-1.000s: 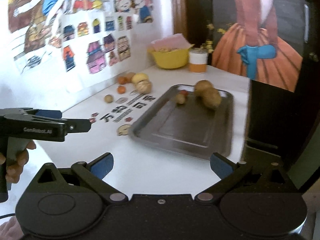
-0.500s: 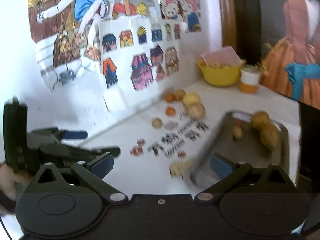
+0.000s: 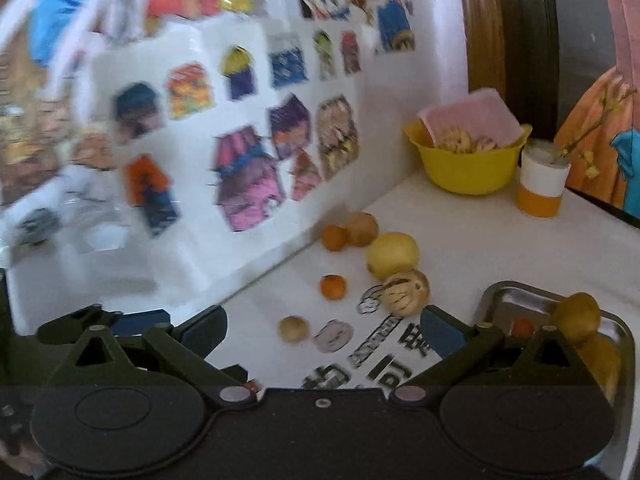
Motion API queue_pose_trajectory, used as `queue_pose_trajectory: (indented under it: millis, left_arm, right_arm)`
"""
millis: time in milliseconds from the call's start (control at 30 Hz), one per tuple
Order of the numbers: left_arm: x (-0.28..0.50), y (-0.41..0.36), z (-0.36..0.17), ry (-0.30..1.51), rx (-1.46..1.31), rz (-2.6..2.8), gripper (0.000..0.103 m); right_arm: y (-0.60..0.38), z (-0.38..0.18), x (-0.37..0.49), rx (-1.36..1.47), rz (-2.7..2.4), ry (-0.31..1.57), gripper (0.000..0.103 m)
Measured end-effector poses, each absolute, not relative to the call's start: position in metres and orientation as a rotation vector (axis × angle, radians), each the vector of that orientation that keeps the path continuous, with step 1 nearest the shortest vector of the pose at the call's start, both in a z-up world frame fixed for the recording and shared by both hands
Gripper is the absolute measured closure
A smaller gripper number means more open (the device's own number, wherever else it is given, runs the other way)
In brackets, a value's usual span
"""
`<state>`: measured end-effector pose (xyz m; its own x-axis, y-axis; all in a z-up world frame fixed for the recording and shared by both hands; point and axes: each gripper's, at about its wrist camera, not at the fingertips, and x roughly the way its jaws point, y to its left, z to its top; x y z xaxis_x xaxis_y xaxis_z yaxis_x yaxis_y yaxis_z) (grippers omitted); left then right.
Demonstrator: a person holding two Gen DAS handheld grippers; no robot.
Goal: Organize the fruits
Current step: 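Grasp another small brown fruit with the left tool while the right tool grasps the striped cream fruit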
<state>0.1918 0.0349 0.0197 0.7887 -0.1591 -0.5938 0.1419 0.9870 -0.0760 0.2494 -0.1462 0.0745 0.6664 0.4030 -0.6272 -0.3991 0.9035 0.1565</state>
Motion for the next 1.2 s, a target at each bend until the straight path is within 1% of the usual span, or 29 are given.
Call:
queue_pose_trajectory:
  millis: [233, 400, 600, 633, 800, 900, 967, 1000, 1067, 1200]
  left_arm:
    - [0.23, 0.022, -0.008, 0.679, 0.017, -0.184, 0.001]
    - [0.243, 0.017, -0.017, 0.66, 0.035, -0.164, 0.001]
    - [0.251, 0.012, -0.022, 0.656, 0.072, -0.158, 0.002]
    - [0.252, 0.012, -0.022, 0.658, 0.07, -0.163, 0.005]
    - [0.255, 0.01, -0.023, 0.673, 0.072, -0.178, 0.013]
    - [0.257, 0.008, -0.024, 0.68, 0.073, -0.184, 0.022]
    - [0.259, 0.008, -0.026, 0.689, 0.068, -0.184, 0.031]
    - [0.259, 0.008, -0.026, 0.694, 0.065, -0.184, 0.033]
    - [0.261, 0.008, -0.029, 0.706, 0.055, -0.187, 0.04]
    - [0.262, 0.008, -0.031, 0.709, 0.056, -0.182, 0.049]
  right_arm:
    - [-0.16, 0.032, 0.302, 0.055, 0.43, 0.749, 0.001]
    - [-0.16, 0.008, 0.325, 0.046, 0.422, 0.769, 0.001]
    - [-0.157, -0.006, 0.345, 0.046, 0.424, 0.786, 0.007]
    - [-0.155, -0.007, 0.347, 0.039, 0.424, 0.788, 0.01]
    - [-0.151, -0.012, 0.353, 0.014, 0.412, 0.793, 0.016]
    - [-0.148, -0.015, 0.355, 0.001, 0.406, 0.794, 0.021]
    - [-0.147, -0.017, 0.356, -0.003, 0.4, 0.797, 0.026]
    - [-0.148, -0.018, 0.357, -0.001, 0.396, 0.799, 0.026]
    - [-0.147, -0.02, 0.359, 0.001, 0.378, 0.812, 0.033]
    - [-0.149, -0.023, 0.363, 0.01, 0.353, 0.811, 0.043]
